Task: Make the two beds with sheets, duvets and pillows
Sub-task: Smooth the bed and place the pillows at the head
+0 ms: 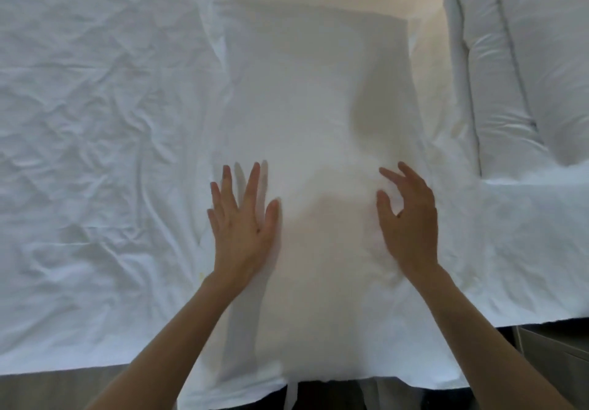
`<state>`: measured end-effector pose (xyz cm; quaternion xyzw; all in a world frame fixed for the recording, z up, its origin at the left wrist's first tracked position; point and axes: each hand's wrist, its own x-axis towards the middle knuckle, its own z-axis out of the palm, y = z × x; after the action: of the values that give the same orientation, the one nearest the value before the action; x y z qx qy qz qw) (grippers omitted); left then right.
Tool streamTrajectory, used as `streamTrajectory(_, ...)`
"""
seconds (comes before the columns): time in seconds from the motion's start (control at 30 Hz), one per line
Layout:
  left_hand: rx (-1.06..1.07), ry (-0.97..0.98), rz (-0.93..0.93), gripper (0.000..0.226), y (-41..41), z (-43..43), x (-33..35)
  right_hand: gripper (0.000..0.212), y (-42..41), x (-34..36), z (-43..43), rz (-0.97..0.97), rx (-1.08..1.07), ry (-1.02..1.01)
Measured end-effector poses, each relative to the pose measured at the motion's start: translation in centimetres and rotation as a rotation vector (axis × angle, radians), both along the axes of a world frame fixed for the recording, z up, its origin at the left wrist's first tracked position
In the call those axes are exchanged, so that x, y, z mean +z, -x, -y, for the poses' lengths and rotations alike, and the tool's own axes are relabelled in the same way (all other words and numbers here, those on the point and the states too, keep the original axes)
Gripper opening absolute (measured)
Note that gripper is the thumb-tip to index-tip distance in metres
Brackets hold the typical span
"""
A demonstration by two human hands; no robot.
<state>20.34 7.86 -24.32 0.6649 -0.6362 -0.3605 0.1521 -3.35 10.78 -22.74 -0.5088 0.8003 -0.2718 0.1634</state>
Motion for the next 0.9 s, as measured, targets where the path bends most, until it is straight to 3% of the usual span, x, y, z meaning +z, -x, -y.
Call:
streamTrajectory(0.1,0.081,-0.016,-0.066,0.065,0.0,2.7,0.3,0.047,0.8,0.3,1.9,0.014,-0.076,0.019)
streamTrajectory(0.23,0.118,0.002,-0.071,0.073,2.0,6.5,0.4,0.07,2.0,-1.2,5.1,0.129,-0.148,-0.207)
streamTrajectory(0.47,0.303,-0.251,-0.046,0.096,4.0,10.5,-2.9,0.103,4.0,-4.5,7.3,0.26,-0.351,-0.239)
streamTrajectory(0.7,0.379,-0.206,-0.106,0.102,3.6,11.0,-3.9,0.106,3.9,-5.0,7.6,0.298,-0.386,-0.25)
streamTrajectory(0.9,0.402,-0.19,-0.293,0.086,2.4,10.4,-0.3,0.101,2.8,-0.9,7.1,0.299,-0.365,-0.163)
